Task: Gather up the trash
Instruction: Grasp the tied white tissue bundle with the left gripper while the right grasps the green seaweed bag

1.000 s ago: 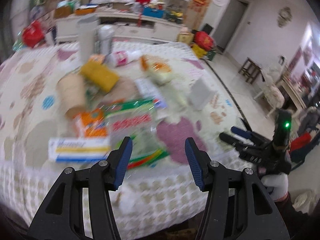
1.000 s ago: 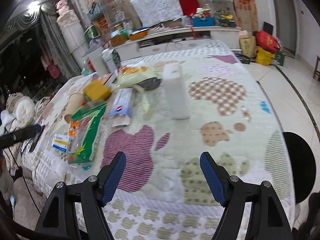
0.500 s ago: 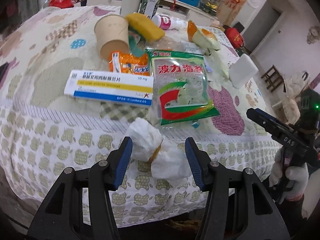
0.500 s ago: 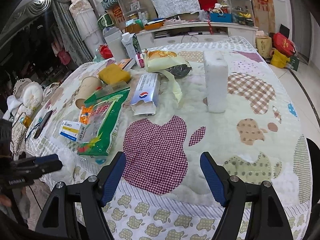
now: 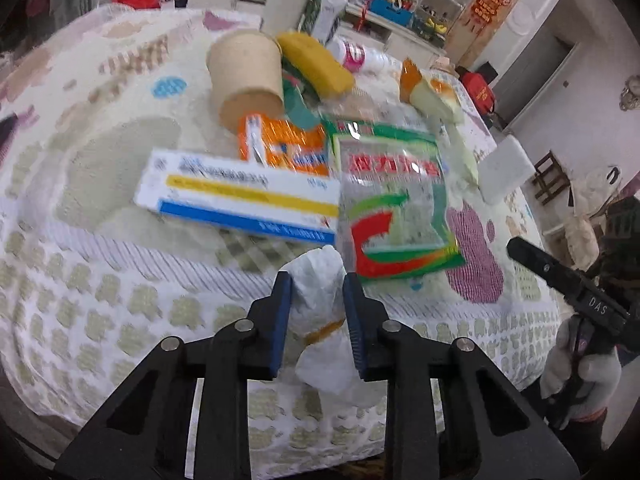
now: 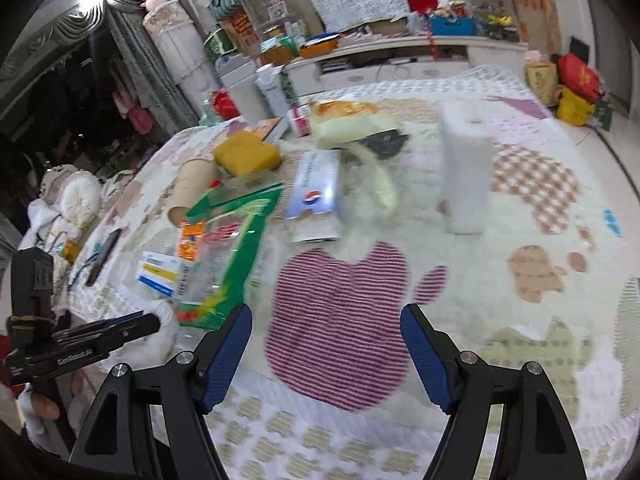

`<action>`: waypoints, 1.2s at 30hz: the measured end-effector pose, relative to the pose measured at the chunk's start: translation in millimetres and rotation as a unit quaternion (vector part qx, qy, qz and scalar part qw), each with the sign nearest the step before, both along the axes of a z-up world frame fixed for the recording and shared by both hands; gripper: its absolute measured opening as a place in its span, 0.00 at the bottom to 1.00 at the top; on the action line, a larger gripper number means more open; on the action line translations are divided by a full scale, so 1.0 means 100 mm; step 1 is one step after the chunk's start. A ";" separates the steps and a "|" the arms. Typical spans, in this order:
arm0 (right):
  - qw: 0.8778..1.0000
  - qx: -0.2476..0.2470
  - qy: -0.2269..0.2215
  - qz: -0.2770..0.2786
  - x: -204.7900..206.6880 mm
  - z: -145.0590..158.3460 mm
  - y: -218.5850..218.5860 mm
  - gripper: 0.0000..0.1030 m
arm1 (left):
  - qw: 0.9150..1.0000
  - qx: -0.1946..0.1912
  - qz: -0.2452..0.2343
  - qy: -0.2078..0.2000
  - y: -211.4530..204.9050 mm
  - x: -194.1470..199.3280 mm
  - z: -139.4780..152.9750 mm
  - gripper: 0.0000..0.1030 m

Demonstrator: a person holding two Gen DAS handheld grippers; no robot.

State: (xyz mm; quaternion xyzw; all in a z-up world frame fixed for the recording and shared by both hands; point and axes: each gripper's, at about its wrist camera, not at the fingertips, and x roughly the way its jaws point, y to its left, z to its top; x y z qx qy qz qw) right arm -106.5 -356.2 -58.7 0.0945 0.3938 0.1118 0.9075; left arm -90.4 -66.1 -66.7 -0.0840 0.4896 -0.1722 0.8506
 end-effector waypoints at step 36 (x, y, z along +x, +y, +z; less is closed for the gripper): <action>0.997 0.020 -0.062 0.039 0.11 0.19 0.15 0.25 | 0.999 -0.028 -0.036 0.013 -0.36 -0.02 -0.15 0.41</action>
